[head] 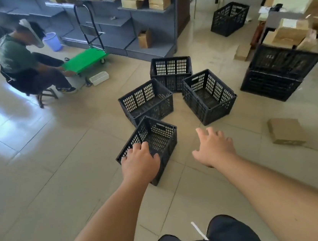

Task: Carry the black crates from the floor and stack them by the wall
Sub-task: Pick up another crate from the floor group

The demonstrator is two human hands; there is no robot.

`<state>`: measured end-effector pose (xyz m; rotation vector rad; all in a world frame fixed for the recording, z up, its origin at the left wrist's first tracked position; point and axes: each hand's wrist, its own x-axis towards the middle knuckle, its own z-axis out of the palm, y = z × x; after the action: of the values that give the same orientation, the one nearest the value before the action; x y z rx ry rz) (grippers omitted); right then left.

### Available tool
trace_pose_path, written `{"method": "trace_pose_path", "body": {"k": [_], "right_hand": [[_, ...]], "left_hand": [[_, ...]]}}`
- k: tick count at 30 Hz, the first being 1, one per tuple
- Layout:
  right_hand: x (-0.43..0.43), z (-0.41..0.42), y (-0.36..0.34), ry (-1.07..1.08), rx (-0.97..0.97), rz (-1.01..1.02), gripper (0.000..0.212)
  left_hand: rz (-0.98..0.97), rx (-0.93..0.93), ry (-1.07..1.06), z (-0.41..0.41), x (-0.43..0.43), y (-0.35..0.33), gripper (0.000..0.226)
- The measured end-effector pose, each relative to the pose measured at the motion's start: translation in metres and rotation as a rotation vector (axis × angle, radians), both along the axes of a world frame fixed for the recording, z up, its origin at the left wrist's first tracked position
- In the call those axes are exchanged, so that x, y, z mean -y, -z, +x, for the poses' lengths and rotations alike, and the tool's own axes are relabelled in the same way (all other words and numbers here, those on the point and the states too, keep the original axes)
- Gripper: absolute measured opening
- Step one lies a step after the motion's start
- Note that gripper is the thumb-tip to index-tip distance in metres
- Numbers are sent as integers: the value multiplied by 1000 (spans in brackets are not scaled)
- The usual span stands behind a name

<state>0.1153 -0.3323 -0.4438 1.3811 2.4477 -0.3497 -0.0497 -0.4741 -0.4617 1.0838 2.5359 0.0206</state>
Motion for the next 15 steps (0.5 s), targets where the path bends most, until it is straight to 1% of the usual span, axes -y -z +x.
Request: {"method": "trace_pose_path", "body": {"k": [6,10,13,15], "right_hand": [[-106,-15,17,36,-11,-45,74],[-187,-27,12,-2,-27,-86,70],[-245,-42,4,-38,-11,-131,68],[-281,-59,1,-68,15,-119,67]], "left_hand": [[-14,11,10,-24,-107,17,61],[-17,25,-71,-33,-174,19,62],[30,18,-154,-42,-216,15,66],[62,24,-199,-50,-238,13,66]]}}
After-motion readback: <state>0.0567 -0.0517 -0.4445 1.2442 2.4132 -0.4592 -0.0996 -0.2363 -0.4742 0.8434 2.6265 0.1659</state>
